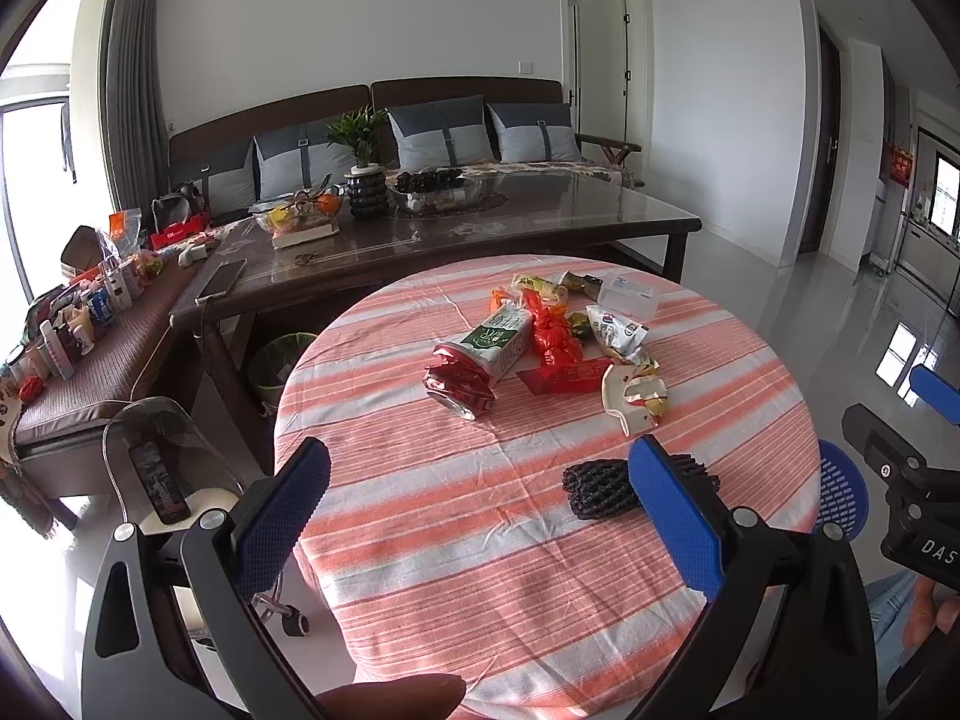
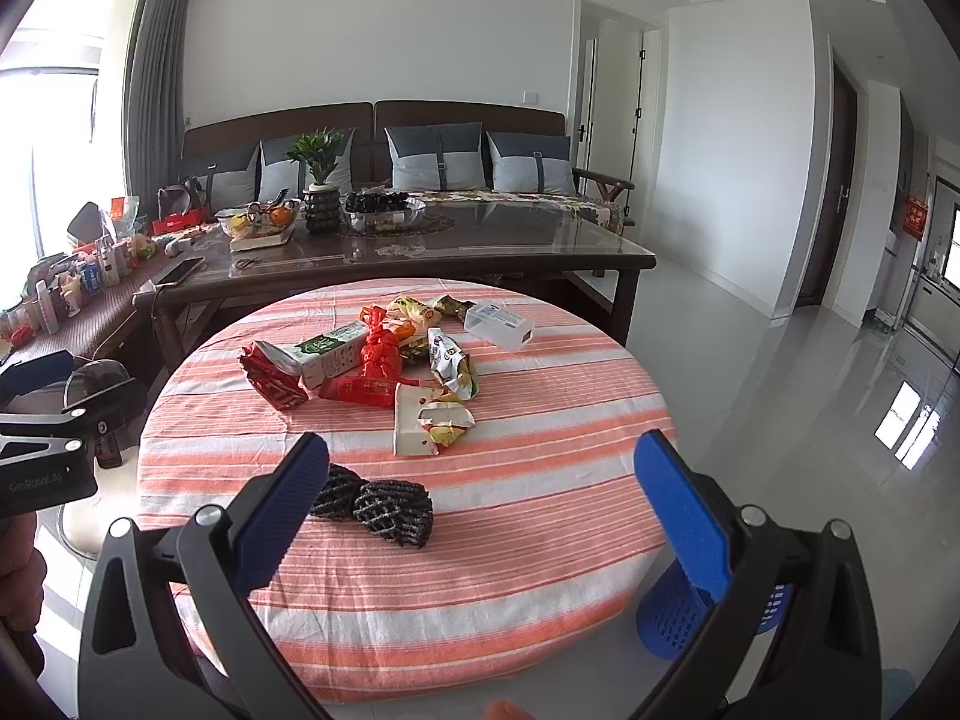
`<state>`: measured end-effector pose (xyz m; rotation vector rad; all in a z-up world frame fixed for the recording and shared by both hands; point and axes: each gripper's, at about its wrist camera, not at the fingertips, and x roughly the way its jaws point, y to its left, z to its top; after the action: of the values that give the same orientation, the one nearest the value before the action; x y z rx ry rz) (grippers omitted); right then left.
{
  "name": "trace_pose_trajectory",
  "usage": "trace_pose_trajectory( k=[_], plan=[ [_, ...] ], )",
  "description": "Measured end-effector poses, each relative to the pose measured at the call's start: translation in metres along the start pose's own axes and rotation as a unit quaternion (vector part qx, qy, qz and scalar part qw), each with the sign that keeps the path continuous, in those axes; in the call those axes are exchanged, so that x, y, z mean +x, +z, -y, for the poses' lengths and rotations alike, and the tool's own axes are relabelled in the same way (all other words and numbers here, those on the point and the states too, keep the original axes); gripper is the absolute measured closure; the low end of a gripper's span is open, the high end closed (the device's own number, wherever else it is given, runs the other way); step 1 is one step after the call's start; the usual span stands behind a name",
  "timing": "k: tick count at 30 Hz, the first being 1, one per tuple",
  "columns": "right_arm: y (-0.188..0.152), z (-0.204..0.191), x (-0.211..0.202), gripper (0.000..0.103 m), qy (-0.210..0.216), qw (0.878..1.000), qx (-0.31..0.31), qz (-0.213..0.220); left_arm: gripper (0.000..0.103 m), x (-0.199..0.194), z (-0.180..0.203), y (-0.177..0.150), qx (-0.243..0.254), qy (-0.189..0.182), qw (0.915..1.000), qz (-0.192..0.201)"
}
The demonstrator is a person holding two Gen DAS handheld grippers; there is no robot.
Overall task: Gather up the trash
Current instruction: 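Grasp the black mesh nets with the right tool while the left tool grasps the red can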
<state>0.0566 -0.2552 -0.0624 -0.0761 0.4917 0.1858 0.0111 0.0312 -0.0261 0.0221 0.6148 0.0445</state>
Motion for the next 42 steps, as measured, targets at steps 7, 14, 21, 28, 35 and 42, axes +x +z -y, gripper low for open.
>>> trace_pose_trajectory(
  k=[7, 14, 21, 28, 35, 42],
  plan=[
    [-0.006, -0.003, 0.023, 0.005, 0.044, 0.999, -0.013, -0.026, 0.004, 0.023, -0.013, -0.004, -0.006, -0.002, 0.9996, -0.026],
    [-0.016, -0.009, 0.062, 0.005, 0.13, 0.989, -0.036, -0.067, 0.004, 0.068, -0.021, -0.019, -0.009, -0.018, 0.9975, -0.067],
    [-0.031, -0.024, 0.112, 0.005, 0.172, 0.97, -0.113, -0.129, 0.004, 0.114, -0.025, -0.032, -0.007, -0.029, 0.9928, -0.116],
    [-0.033, -0.045, 0.138, 0.005, 0.186, 0.952, -0.204, -0.13, 0.004, 0.141, -0.042, 0.029, -0.018, -0.039, 0.9958, -0.08],
    [-0.037, -0.065, 0.171, 0.007, 0.207, 0.937, -0.233, -0.159, 0.004, 0.221, -0.048, 0.077, -0.018, -0.025, 0.9936, -0.108],
    [-0.037, -0.055, 0.166, 0.042, 0.227, 0.934, -0.206, -0.185, 0.004, 0.223, -0.067, 0.039, 0.003, -0.025, 0.9902, -0.137]
  ],
)
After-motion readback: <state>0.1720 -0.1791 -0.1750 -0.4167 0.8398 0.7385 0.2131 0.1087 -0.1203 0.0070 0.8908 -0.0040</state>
